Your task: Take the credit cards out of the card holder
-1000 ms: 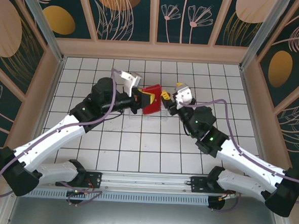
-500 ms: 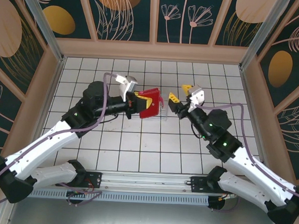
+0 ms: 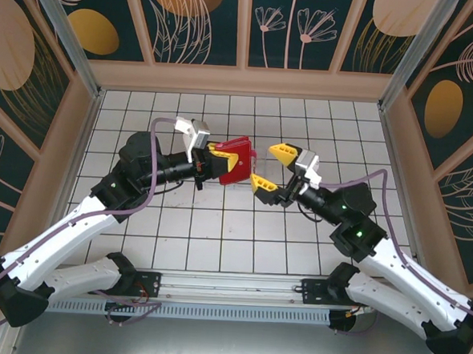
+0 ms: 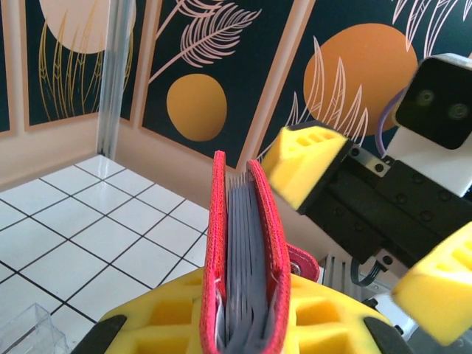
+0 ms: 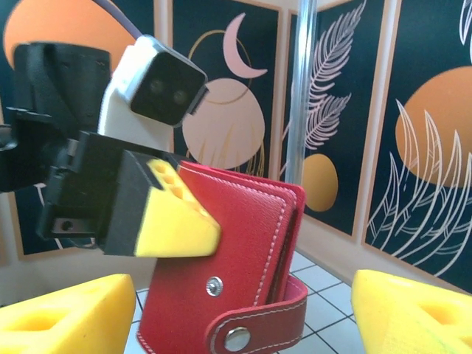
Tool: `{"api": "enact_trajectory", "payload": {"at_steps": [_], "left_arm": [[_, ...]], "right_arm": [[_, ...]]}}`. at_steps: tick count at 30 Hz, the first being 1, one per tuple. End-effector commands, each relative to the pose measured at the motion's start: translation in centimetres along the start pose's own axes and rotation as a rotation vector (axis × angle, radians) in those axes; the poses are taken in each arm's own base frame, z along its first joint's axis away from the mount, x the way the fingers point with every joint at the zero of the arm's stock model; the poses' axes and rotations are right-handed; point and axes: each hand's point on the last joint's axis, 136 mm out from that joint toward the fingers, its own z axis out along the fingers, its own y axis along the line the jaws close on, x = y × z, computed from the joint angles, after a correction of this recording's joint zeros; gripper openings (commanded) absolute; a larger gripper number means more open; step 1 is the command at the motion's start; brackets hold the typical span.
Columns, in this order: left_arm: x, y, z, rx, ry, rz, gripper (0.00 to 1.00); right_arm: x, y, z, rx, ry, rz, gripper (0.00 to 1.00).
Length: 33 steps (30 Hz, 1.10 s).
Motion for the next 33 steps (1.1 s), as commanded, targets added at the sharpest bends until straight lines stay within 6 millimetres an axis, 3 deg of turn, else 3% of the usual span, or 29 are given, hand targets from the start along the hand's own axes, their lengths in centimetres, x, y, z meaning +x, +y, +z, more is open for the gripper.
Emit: {"api": "enact_trajectory", "payload": {"at_steps": [1,6,15,21,24,29,33], "left_arm": [[-2.2,-1.4,-0.6,0.044,-0.074,0.074,0.0],[-2.5,-2.2,-0.9,0.083,-0.099,0.093,0.0],[-2.5,-4.0,-0.9,0.191,-0.101,0.117,0.0],[-2.5,-4.3,-1.1,0.209,-0.107,0.124,0.0],[-2.4,-4.2,-1.2,0.2,-0.109,0.126,0.0],[-2.6,-4.8,-1.5,0.226,-0.12,0.147,0.0],[-2.4,-6.6,-2.0,0.328,-0.109,0.171,0.0]], "right_arm": [[-1.3,-1.4,1.0,0.075,-0.031,0.02,0.76],[-1.0,-2.6,0.7,0.15,-0.006,0.018,0.64],[-1.6,-1.9,0.2,0.116,-0.02,0.015,0.35],[-2.2,-0.9,0.3,0.054,-0.037,0.005,0.25],[-2.2,-0.3,0.3,0.022,-0.035,-0.009,0.15],[-2.3,0.7,0.2,-0.032,-0.035,-0.019,0.17],[-3.2,2.8,-0.3,-0.156,-0.061,-0.037,0.23]]}}
